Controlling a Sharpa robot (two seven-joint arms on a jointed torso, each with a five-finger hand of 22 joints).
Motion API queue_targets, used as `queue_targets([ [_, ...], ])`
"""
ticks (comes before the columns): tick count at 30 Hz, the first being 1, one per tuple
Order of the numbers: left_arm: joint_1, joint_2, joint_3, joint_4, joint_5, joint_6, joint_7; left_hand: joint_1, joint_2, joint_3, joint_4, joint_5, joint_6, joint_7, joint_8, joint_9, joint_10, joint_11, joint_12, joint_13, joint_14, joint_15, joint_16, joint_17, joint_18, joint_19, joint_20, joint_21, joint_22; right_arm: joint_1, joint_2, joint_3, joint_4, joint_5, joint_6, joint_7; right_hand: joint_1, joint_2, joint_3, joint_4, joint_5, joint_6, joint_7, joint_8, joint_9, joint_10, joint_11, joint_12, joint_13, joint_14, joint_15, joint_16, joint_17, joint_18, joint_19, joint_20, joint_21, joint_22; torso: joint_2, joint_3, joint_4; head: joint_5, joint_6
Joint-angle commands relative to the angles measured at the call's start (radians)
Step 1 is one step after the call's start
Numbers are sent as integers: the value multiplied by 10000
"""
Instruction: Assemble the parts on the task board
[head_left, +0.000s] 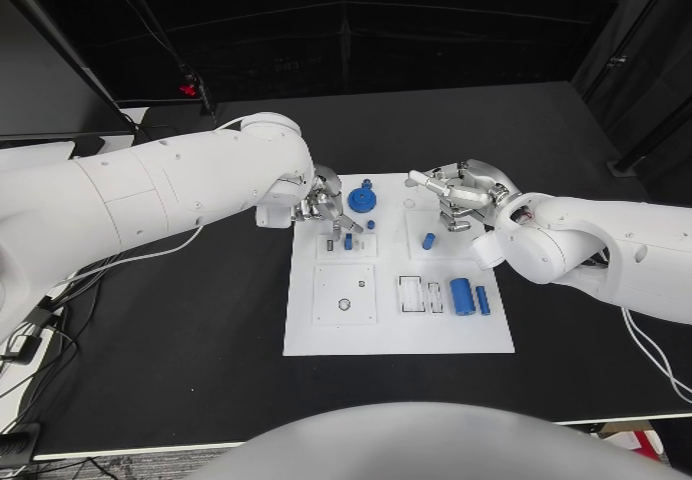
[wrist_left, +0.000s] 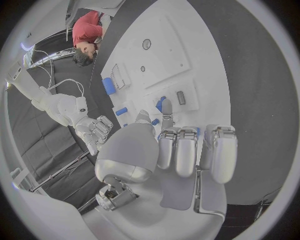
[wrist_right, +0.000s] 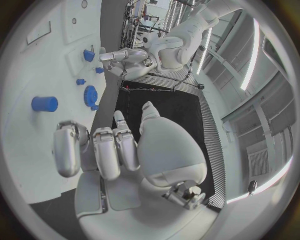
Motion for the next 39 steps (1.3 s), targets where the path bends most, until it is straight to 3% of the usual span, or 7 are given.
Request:
queue_targets([
  [1,-6,79,8,-140,252,171,207,111,40,-39,-23,39,84,-11,-56,-15,1077,-76,-60,2593,1028,-67,9,2634,-66,1046,-83,31,2633,11,13,4,21,23,66,35,-5,129,-68,-1,-52,-71,151,58,15,1041,73,25,2633,1039,57,25,2635,88,-34,13,-30,1942,-5,-2,-3,-17,-4],
  [24,-271,474,7,-886,295,-37,-59,369,136,23,-63,29,310,-69,-282,-116,1077,-134,-60,2593,1028,-118,9,2634,-66,1046,-129,31,2633,11,82,4,6,22,61,39,2,143,-86,-3,-52,-88,152,76,13,1041,74,25,2633,1039,57,25,2635,90,-39,13,-38,1940,-7,2,11,-75,-34],
  [28,-292,509,7,-933,294,-104,-102,680,57,62,-71,-247,404,-80,-414,-158,1077,-148,-60,2593,1028,-138,9,2634,-66,1046,-152,31,2633,11,85,4,4,22,56,39,2,143,-86,-3,-52,-88,152,76,13,1041,74,25,2633,1039,57,25,2635,90,-39,13,-38,1940,-5,8,15,-77,-34],
  [31,-311,520,7,-949,293,-140,-115,902,44,76,-61,-823,506,-81,-537,-182,1077,-150,-60,2593,1028,-148,9,2634,-66,1046,-168,31,2633,11,94,4,5,22,56,40,2,143,-86,-3,-52,-88,152,76,13,1041,74,25,2633,1039,57,25,2635,90,-39,13,-38,1940,-8,5,6,-70,-34],
  [39,-342,566,7,-1010,290,-139,-118,992,24,82,-74,-915,521,-85,-577,-187,1077,-151,-60,2593,1028,-150,9,2634,-66,1046,-171,31,2633,11,107,4,2,22,53,41,2,143,-86,-3,-52,-88,152,76,13,1041,74,25,2633,1039,57,25,2635,90,-39,13,-38,1940,-9,7,20,-100,-34],
])
